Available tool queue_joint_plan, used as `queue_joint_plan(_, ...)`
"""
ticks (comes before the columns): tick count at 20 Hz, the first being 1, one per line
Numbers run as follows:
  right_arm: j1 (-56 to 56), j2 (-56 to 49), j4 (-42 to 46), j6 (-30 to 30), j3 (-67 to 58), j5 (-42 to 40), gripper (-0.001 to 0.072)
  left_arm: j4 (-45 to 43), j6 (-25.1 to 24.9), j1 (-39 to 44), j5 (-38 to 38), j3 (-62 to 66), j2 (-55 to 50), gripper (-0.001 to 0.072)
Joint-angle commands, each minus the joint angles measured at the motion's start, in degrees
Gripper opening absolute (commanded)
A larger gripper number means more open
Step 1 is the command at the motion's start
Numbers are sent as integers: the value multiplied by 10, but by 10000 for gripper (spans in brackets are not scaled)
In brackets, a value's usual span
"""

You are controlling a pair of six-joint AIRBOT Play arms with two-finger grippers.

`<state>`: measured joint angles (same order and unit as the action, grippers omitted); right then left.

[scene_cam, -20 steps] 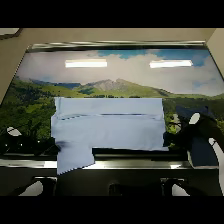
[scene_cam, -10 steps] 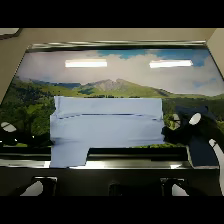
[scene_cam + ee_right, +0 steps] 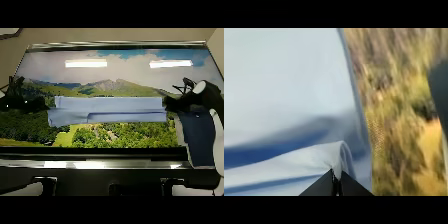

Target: Fold the shirts.

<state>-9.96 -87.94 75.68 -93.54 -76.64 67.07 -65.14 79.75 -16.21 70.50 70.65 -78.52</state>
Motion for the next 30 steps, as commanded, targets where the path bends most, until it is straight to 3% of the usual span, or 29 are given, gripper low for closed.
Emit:
queue_joint_plan(1,27,-130,40,-56,-147,2,44,9,35,14,2,134,-136,31)
queue_joint_plan(5,28,-198,-12,-63,-189,4,48,9,39,27,50,226,-264,33)
queue_joint_plan(8,28,-217,-17,-79,-189,7,54,13,39,32,50,235,-295,40)
queue_joint_plan(9,28,-217,-17,-79,-189,8,112,12,38,31,50,235,-295,78)
queue_joint_plan(10,26,-214,-22,-78,-192,12,261,12,38,29,52,238,-294,255)
queue_joint_plan(11,21,-209,-24,-71,-202,26,490,12,38,24,66,248,-292,456)
queue_joint_plan(12,12,-200,-30,-41,-210,39,599,12,37,17,88,265,-292,506)
queue_joint_plan(14,-22,-185,-38,-16,-212,66,667,12,26,7,138,298,-284,505)
queue_joint_plan(17,-78,-212,-127,7,-211,153,682,14,25,2,150,304,-239,504)
queue_joint_plan(19,-79,-242,-167,19,-211,187,682,23,25,7,150,304,-207,504)
queue_joint_plan(23,-54,-275,-180,9,-207,159,661,35,25,30,150,304,-150,504)
queue_joint_plan(24,-48,-278,-182,7,-207,151,608,35,26,37,150,304,-139,503)
queue_joint_plan(26,-37,-277,-182,5,-208,140,147,35,25,55,150,304,-126,502)
queue_joint_plan(27,-34,-272,-196,9,-208,140,48,35,25,67,150,304,-125,488)
queue_joint_plan(28,-34,-261,-217,28,-208,141,48,35,26,81,150,303,-126,407)
queue_joint_plan(30,-34,-222,-265,51,-208,147,45,42,25,125,136,277,-129,157)
